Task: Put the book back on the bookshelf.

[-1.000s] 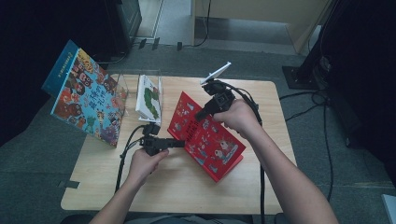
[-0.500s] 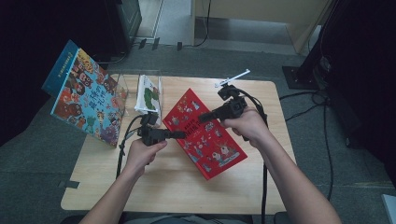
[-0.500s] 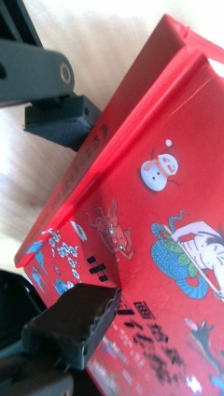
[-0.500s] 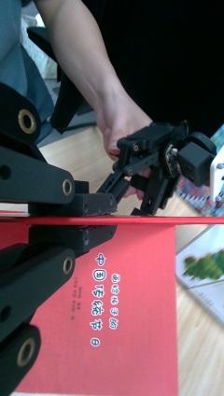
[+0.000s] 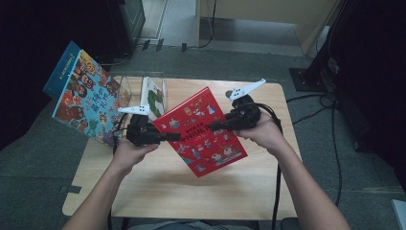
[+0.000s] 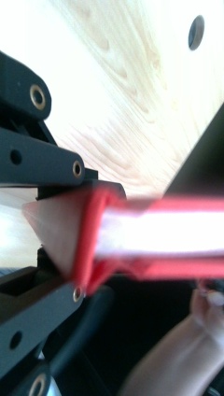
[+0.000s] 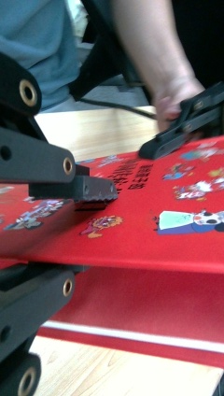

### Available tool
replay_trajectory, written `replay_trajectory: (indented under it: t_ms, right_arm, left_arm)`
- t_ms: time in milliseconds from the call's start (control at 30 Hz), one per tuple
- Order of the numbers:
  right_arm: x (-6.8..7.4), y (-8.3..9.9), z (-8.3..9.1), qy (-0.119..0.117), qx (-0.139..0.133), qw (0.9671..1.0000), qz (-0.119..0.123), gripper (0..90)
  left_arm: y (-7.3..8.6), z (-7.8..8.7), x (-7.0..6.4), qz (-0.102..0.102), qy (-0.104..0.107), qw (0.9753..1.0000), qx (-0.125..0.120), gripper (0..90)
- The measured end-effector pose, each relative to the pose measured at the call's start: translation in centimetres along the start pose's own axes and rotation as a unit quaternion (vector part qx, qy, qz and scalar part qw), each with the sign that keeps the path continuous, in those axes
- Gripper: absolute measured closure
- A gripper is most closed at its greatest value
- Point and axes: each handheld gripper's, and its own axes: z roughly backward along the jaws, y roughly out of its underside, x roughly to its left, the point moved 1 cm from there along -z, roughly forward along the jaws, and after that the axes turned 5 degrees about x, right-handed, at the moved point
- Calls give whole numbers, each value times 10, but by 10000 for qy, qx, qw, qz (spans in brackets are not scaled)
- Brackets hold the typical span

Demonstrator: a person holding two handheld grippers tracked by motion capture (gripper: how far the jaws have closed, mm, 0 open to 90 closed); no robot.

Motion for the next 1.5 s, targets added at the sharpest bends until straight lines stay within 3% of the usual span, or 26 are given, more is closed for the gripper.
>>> replay_trajectory:
  t_ms: [167,233,367,500,733,833,1000,1133,1267,1333,1500]
  right_arm:
    - [-8,1,-10,-14,36,10000,-81,657]
    - [-10,3,-12,86,59,9999,-66,642]
    - [-19,9,-14,161,-64,9993,-330,618]
    - [-24,13,-20,250,-116,9987,-426,596]
    - [-31,25,-28,414,-131,9968,-667,632]
    - [-32,27,-35,558,-150,9965,-610,628]
    - [-32,28,-38,470,-286,9967,-593,620]
    - [-34,32,-43,440,-515,9956,-645,599]
    - [-37,42,-55,687,-359,9956,-526,569]
    - [-40,48,-61,577,-421,9961,-514,579]
    - [-42,54,-73,486,-563,9963,-422,586]
  left_arm:
    - [-7,6,-6,-368,-390,9978,390,780]
    - [-9,7,-6,-374,-553,9964,526,780]
    - [-11,5,-11,-472,-842,9932,652,786]
    - [-12,6,-15,-486,-1009,9914,681,788]
    - [-8,7,-15,-462,-1157,9892,767,805]
    - [-10,9,-12,-369,-1183,9891,795,805]
    - [-8,11,-12,-342,-1186,9880,928,800]
    - [-8,13,-12,-289,-1244,9854,1122,792]
    - [-8,16,-14,-290,-1243,9820,1395,793]
    - [-9,17,-15,-316,-1307,9799,1476,793]
    - [-16,21,-15,-71,-1262,9793,1580,780]
